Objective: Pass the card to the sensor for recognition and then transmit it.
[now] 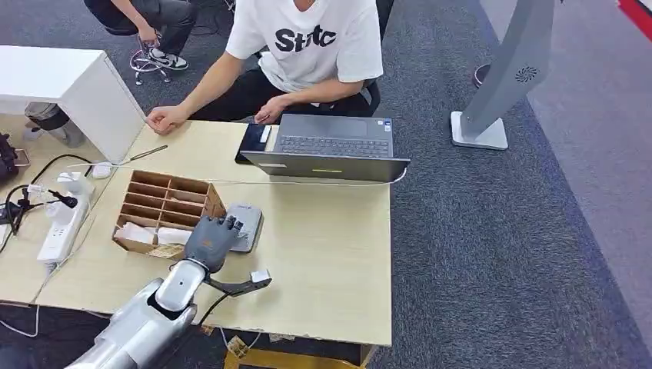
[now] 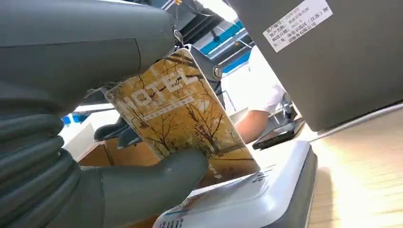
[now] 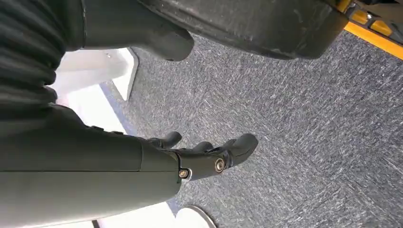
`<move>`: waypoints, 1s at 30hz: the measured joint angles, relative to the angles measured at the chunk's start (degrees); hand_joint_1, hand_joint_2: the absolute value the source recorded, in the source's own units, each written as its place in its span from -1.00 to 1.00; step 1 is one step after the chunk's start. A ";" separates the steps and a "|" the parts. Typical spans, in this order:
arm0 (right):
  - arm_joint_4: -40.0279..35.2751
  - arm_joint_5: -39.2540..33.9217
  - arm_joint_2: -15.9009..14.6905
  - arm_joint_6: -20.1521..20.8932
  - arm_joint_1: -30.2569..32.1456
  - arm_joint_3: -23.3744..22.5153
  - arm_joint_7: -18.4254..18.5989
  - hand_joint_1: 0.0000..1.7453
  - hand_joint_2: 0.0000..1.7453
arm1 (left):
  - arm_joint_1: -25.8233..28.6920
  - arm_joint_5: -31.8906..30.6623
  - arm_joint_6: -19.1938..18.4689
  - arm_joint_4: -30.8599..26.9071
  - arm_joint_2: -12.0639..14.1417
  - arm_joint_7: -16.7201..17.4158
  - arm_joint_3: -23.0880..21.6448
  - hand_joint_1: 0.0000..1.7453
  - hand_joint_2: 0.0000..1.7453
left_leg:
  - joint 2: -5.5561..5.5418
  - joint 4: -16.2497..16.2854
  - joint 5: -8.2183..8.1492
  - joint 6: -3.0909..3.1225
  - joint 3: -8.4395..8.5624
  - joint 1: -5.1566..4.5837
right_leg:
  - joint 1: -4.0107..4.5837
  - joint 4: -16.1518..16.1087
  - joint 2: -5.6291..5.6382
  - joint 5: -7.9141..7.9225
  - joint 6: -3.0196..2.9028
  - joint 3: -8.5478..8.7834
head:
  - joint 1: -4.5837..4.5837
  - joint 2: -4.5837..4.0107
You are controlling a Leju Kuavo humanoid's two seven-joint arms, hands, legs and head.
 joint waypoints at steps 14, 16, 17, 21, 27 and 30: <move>0.00 -0.15 0.00 -0.09 0.02 0.02 -0.02 -1.00 1.00 | -0.03 0.02 1.68 2.75 -0.83 -0.53 2.18 1.00 1.00 | -0.01 -0.01 0.05 -0.06 0.11 0.00 | 0.00 0.01 0.00 0.00 -0.01 0.10 | 0.00 0.00; 0.00 -0.17 0.00 -0.11 0.03 0.02 -0.02 -1.00 1.00 | -0.09 0.24 1.68 2.73 -0.83 -0.90 2.71 1.00 1.00 | -0.01 -0.01 0.07 -0.05 0.12 0.01 | 0.00 0.02 0.00 0.01 -0.02 0.10 | 0.02 0.00; 0.02 -0.15 0.00 -0.13 0.03 0.04 -0.04 -1.00 1.00 | -0.14 0.56 1.88 2.54 -0.83 -1.07 3.16 1.00 1.00 | -0.01 -0.01 0.07 -0.05 0.12 0.01 | 0.00 0.02 0.00 0.02 -0.02 0.10 | 0.02 -0.02; 0.00 -0.15 0.00 -0.22 0.08 0.04 -0.17 -1.00 1.00 | -0.49 1.90 1.73 0.48 -0.46 -1.95 4.94 1.00 1.00 | 0.00 0.00 0.09 -0.08 0.11 0.03 | 0.02 0.02 0.01 0.04 -0.05 0.05 | 0.00 0.00; 0.00 0.20 0.00 -0.28 0.10 0.20 -0.20 -1.00 1.00 | -4.64 2.75 0.37 -3.87 1.29 -2.95 7.58 1.00 1.00 | -0.03 0.00 0.12 -0.08 0.08 0.05 | 0.04 0.05 -0.02 0.05 -0.06 0.05 | 0.02 0.00; 0.02 0.20 0.00 -0.28 0.10 0.31 -0.24 -1.00 1.00 | -7.19 2.69 -0.22 -6.26 2.36 -3.13 8.20 1.00 1.00 | -0.02 0.00 0.13 -0.07 0.07 0.05 | 0.04 0.05 -0.02 0.05 -0.06 0.04 | 0.02 0.00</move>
